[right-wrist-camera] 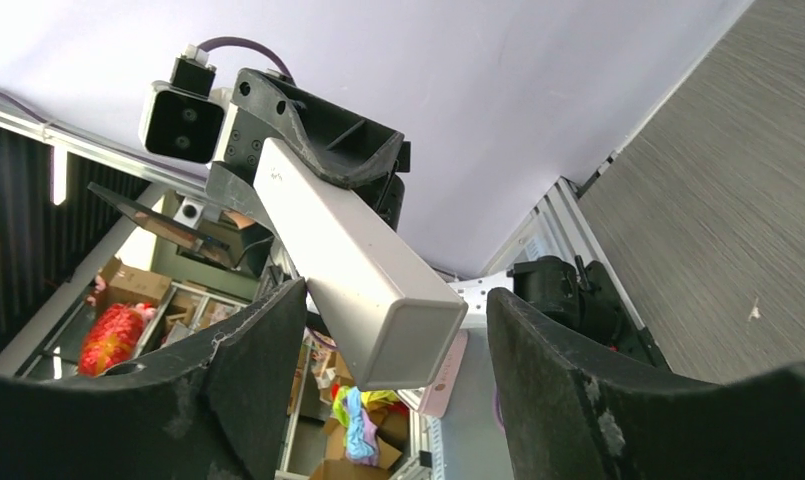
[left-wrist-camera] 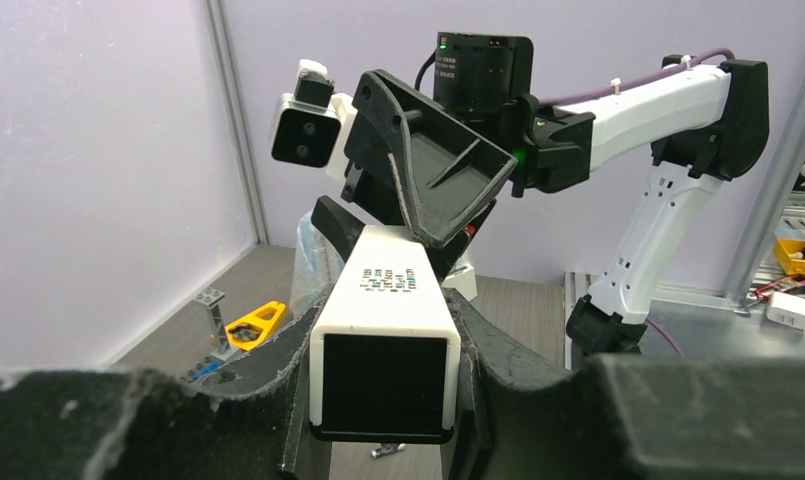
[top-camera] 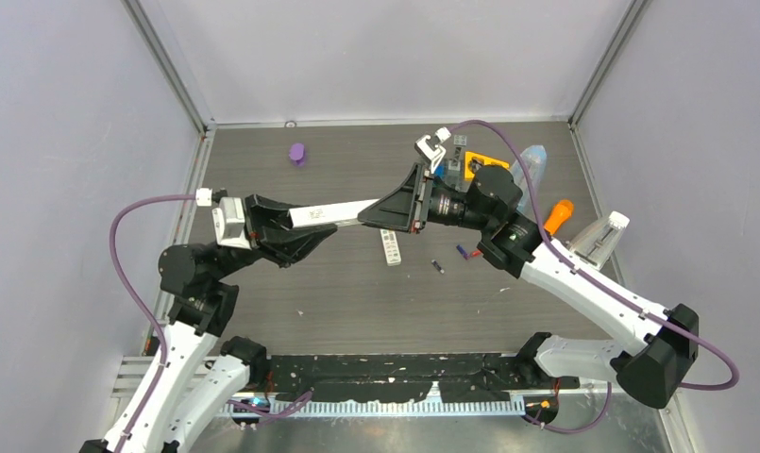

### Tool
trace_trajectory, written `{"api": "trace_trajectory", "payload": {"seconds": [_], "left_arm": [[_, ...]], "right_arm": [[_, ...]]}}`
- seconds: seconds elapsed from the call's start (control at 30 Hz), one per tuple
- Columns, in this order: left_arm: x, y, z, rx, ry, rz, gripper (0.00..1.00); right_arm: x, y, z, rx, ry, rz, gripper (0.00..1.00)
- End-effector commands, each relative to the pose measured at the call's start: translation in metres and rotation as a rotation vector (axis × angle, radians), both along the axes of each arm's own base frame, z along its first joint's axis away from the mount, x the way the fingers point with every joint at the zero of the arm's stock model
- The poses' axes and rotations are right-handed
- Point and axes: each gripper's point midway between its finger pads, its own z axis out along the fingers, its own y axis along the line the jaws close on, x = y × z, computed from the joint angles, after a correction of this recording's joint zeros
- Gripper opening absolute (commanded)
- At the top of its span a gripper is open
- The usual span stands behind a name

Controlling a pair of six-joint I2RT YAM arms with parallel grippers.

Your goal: Load the batteries into the remote control

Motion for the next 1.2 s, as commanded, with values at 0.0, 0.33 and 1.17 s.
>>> {"api": "trace_trajectory", "payload": {"seconds": [0.0, 0.33, 1.17], "left_arm": [[-0.008, 0.002, 0.022, -0.055, -0.073, -0.014, 0.0], [-0.01, -0.003, 0.017, -0.037, -0.069, -0.063, 0.0], [0.026, 0.016, 0.026, -0.155, 0.001, 0.142, 0.0]], "right_arm": [[0.001, -0.003, 0.015, 0.092, 0.004, 0.021, 0.7], [0.005, 0.0, 0.028, 0.151, 0.008, 0.048, 0.83], [0.024, -0.017, 0.01, 0.208, 0.035, 0.016, 0.35]]}}
